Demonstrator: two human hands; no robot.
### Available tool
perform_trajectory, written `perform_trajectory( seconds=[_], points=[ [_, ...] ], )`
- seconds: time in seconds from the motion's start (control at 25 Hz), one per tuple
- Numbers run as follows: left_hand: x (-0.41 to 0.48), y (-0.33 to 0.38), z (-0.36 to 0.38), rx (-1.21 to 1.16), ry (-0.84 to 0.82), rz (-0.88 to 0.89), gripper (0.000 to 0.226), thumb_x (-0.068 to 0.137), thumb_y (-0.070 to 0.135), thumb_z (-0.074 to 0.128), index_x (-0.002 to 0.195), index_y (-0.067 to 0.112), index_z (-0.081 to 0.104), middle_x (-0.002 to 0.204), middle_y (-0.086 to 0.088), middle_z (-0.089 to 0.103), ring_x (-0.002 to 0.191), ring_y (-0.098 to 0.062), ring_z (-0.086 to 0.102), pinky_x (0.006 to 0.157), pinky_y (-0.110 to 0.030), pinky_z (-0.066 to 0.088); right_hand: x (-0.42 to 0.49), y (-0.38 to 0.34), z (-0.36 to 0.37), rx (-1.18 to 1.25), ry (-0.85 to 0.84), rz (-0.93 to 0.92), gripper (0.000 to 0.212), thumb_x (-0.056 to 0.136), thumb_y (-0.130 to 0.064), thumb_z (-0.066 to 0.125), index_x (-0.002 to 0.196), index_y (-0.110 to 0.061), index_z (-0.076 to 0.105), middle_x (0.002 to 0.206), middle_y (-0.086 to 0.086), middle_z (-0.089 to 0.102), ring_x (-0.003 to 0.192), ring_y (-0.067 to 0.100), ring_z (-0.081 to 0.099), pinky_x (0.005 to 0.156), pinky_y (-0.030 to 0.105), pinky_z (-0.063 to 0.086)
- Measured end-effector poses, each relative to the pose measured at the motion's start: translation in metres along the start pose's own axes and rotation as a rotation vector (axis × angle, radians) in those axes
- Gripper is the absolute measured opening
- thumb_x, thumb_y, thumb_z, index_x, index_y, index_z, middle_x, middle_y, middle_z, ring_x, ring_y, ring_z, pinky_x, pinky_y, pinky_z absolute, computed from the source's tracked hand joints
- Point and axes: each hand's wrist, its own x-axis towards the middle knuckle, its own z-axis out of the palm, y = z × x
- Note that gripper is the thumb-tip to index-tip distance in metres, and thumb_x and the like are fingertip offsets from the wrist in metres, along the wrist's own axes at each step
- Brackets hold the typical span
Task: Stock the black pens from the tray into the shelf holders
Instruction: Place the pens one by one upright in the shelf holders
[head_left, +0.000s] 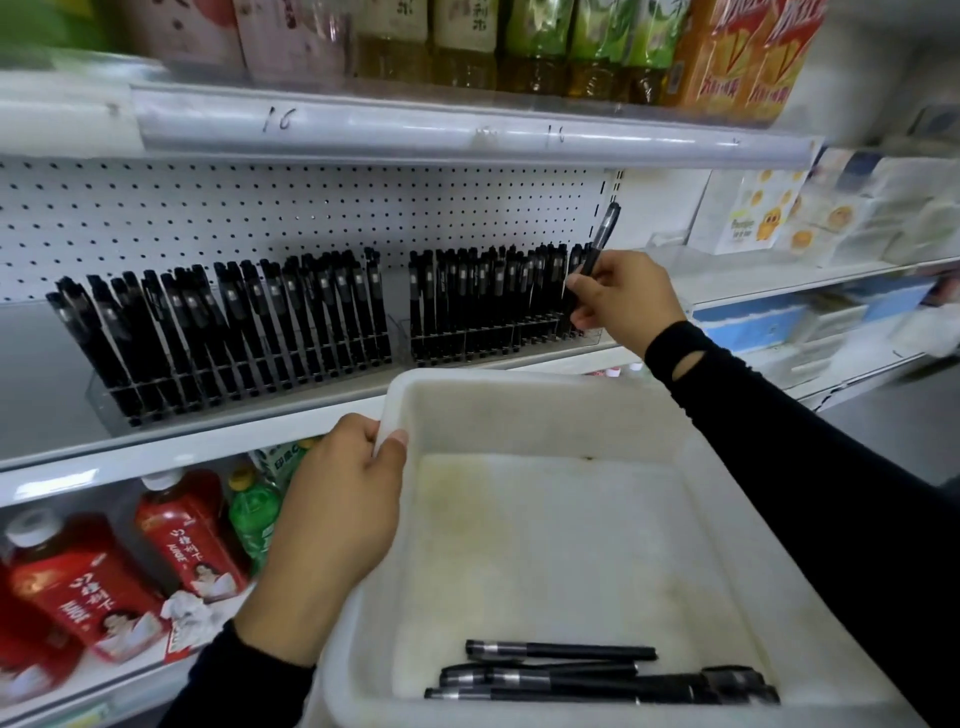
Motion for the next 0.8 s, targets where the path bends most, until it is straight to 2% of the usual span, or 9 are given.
perform_trajectory(
  seconds=[0.16, 0.36, 0.52, 0.8],
  points=[
    [0.001, -0.001, 0.001, 0.001, 0.009, 0.006, 0.022, 0.099, 0.038, 0.049, 0.091, 0.02, 0.06, 0.081, 0.002, 0.068, 0.077, -0.019, 0.063, 0.075, -0.042, 0.053, 0.027, 0.007, 0.028, -0.093, 0.06, -0.038, 0.006, 0.096, -0.016, 0.064, 0.099, -0.011, 0.063, 0.082, 0.007, 0.07, 0.066, 0.014, 0.071, 0.067, 0.026, 0.061],
    [-0.001, 0.0, 0.002, -0.018, 0.007, -0.01, 0.023, 0.099, 0.039, 0.049, 0.09, 0.021, 0.06, 0.08, 0.001, 0.069, 0.076, -0.019, 0.064, 0.074, -0.043, 0.054, 0.05, 0.015, 0.055, -0.284, 0.083, -0.062, 0.012, 0.097, -0.013, 0.056, 0.105, -0.008, 0.063, 0.099, 0.014, 0.07, 0.091, 0.031, 0.068, 0.083, 0.042, 0.057],
    [0.0, 0.001, 0.001, -0.021, 0.001, -0.012, 0.023, 0.099, 0.04, 0.048, 0.089, 0.021, 0.059, 0.078, -0.001, 0.068, 0.074, -0.02, 0.064, 0.074, -0.045, 0.054, 0.061, 0.016, 0.066, -0.447, 0.042, -0.052, 0.02, 0.099, -0.014, 0.056, 0.112, 0.0, 0.062, 0.106, 0.021, 0.068, 0.1, 0.037, 0.065, 0.083, 0.04, 0.055],
    [0.0, 0.001, 0.002, -0.016, -0.018, -0.022, 0.022, 0.1, 0.04, 0.048, 0.092, 0.023, 0.059, 0.08, 0.001, 0.068, 0.073, -0.017, 0.064, 0.071, -0.041, 0.054, 0.072, 0.016, 0.067, -0.526, 0.025, -0.047, 0.024, 0.099, -0.013, 0.056, 0.116, 0.002, 0.062, 0.11, 0.023, 0.068, 0.105, 0.038, 0.064, 0.086, 0.04, 0.053]
  ],
)
